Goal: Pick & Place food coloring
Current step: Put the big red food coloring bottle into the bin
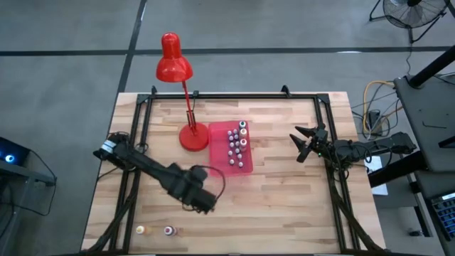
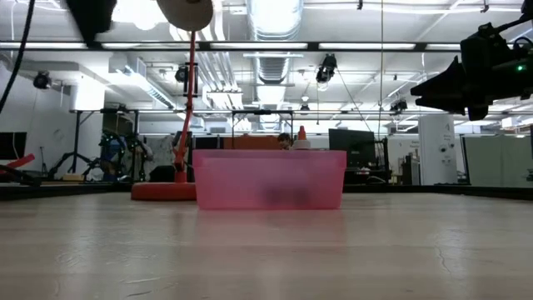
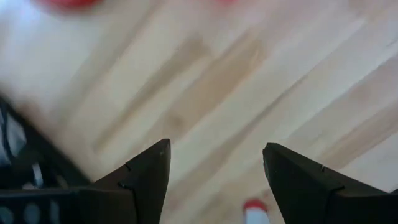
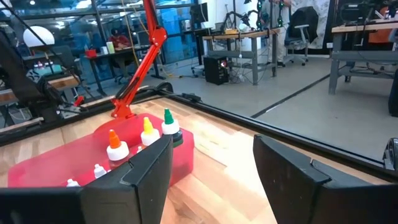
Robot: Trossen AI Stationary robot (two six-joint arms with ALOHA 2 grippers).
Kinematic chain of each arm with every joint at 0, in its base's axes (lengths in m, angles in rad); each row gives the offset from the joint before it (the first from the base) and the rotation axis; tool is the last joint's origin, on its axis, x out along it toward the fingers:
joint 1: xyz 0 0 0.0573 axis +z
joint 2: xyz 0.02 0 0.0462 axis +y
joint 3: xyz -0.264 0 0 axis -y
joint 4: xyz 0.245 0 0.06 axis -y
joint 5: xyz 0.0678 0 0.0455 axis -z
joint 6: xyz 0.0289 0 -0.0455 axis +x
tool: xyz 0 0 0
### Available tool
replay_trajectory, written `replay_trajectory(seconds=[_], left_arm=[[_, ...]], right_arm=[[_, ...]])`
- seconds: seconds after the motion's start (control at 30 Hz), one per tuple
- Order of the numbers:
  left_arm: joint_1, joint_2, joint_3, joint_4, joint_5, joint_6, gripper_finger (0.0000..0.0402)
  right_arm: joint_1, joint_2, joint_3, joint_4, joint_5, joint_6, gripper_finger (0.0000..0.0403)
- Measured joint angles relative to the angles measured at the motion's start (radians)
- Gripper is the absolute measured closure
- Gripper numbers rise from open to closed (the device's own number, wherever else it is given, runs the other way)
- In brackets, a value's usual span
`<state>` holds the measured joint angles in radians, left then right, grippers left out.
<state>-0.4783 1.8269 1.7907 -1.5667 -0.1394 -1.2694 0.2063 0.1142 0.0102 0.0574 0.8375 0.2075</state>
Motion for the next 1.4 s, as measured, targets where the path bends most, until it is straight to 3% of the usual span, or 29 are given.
replay_trajectory(seconds=[0.37, 0.73, 1.1, 1.4], left_arm=[[-0.153, -0.015, -0.124, 0.104, 0.190, -0.415, 0.0174], [-0.283, -0.015, -0.262, 0.343, 0.211, -0.706, 0.0174], [-0.356, -0.014, -0.402, 0.582, 0.236, -0.851, 0.0174], [-0.364, -0.014, -0.452, 0.607, 0.260, -0.890, 0.0178]], right_arm=[[0.000, 0.000, 0.000, 0.000, 0.000, -0.001, 0.0188], [0.000, 0.000, 0.000, 0.000, 0.000, 0.001, 0.0188], [0.000, 0.000, 0.000, 0.000, 0.000, -0.001, 0.0188], [0.000, 0.000, 0.000, 0.000, 0.000, -0.001, 0.0188]])
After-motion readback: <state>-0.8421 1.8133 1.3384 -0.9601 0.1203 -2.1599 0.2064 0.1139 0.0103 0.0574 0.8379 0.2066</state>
